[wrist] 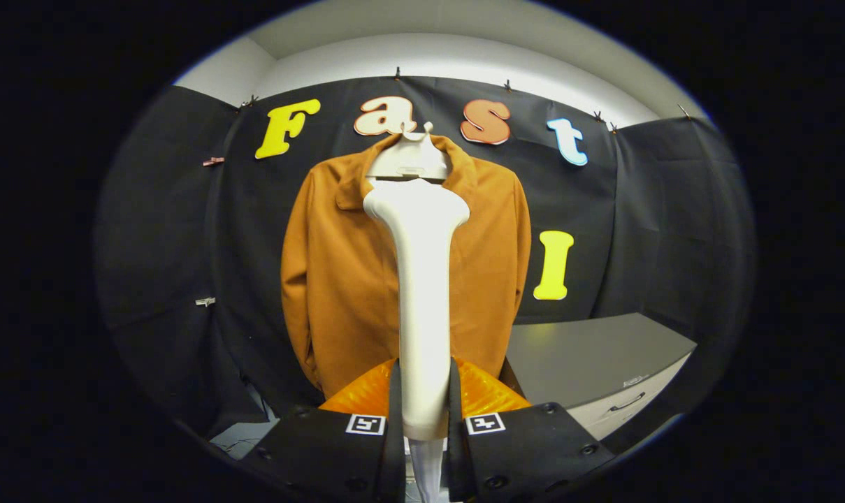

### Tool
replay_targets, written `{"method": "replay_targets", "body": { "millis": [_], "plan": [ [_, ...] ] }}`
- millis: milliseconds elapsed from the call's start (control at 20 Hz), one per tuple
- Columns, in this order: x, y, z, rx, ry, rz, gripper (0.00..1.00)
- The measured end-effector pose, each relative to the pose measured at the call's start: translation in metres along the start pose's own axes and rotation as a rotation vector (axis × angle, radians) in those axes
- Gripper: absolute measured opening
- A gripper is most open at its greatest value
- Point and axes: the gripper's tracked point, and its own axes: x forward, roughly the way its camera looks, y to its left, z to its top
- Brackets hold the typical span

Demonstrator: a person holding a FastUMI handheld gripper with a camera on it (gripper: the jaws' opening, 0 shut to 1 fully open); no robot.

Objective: Iron the clothes twice with a garment steamer, once on the left side and once on the right side.

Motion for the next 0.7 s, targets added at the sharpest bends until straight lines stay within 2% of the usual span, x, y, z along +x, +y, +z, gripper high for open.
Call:
{"method": "replay_targets", "body": {
  "millis": [300, 700],
  "plan": [
    [0.018, 0.051, 0.013, -0.074, -0.056, 0.041, 0.27],
    [0.070, 0.081, -0.010, -0.185, -0.033, 0.003, 0.27]
  ]
}}
